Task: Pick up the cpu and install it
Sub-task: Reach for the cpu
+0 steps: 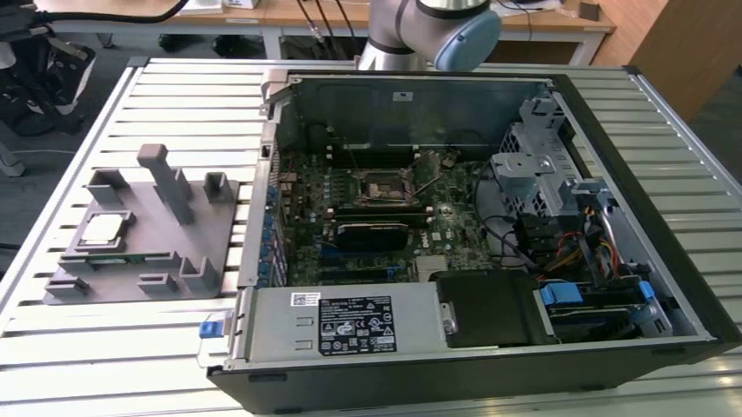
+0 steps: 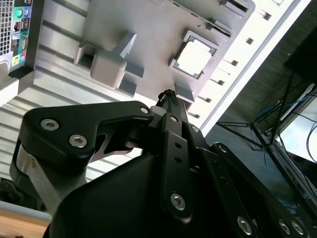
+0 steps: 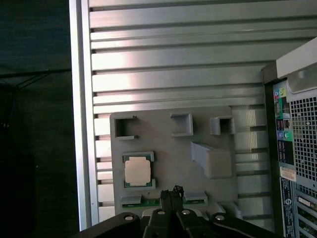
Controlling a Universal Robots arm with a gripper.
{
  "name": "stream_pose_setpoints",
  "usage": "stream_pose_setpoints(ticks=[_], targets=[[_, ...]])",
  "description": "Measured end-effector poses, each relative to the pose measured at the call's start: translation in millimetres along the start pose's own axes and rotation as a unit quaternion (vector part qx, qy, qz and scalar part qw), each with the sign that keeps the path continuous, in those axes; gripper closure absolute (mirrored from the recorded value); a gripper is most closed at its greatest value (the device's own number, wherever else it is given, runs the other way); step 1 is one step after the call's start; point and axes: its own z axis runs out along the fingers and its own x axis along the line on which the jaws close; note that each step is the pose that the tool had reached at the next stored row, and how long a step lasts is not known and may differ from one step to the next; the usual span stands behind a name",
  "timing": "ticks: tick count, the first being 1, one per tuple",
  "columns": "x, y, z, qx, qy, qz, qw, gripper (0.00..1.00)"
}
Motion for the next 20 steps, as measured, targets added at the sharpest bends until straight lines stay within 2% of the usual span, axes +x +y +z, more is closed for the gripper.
stream_pose_setpoints(ticks=[4,10,20], targets=[[11.7,-0.6,1.0,0.0001,0.0004,0.0,1.0,0.89],[23.7,-1.4,2.2,0.0001,0.001,0.0,1.0,0.89],[34.9,-2.3,4.1,0.0001,0.0015,0.0,1.0,0.89]])
